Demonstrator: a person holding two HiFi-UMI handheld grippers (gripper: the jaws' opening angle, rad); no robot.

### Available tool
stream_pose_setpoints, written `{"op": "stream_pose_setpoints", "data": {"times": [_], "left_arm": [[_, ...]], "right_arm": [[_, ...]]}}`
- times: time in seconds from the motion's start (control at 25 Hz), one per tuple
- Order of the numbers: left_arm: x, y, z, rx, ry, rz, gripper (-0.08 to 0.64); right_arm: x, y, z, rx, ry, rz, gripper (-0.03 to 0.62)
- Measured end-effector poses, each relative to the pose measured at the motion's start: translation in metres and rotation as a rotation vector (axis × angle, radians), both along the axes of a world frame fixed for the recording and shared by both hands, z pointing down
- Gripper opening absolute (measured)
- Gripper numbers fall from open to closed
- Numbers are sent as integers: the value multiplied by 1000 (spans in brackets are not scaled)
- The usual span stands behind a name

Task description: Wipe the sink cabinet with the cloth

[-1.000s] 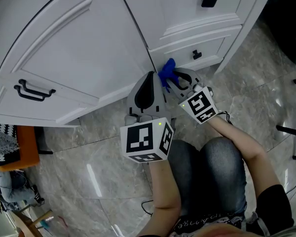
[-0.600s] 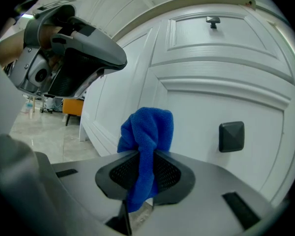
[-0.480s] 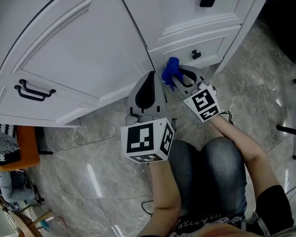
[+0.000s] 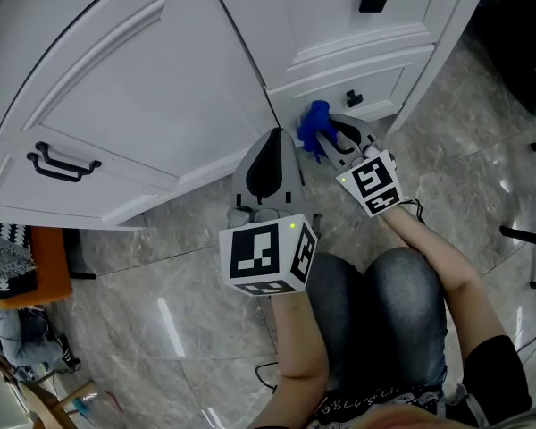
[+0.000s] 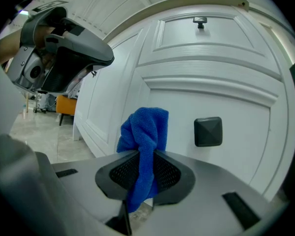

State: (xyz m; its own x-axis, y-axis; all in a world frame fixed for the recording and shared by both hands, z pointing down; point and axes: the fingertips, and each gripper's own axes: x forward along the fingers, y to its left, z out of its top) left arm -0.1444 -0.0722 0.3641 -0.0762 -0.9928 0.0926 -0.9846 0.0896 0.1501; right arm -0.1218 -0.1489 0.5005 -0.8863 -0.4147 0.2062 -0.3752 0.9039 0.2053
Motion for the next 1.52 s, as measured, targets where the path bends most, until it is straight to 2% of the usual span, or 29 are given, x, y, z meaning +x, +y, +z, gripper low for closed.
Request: {"op": "stream_pose_setpoints", "data": {"times": [1.52], "left_arm": [[5,0,-2,3,3,8,5]], "right_arm": [[31,-24,2,-10,-24,99,80]]}}
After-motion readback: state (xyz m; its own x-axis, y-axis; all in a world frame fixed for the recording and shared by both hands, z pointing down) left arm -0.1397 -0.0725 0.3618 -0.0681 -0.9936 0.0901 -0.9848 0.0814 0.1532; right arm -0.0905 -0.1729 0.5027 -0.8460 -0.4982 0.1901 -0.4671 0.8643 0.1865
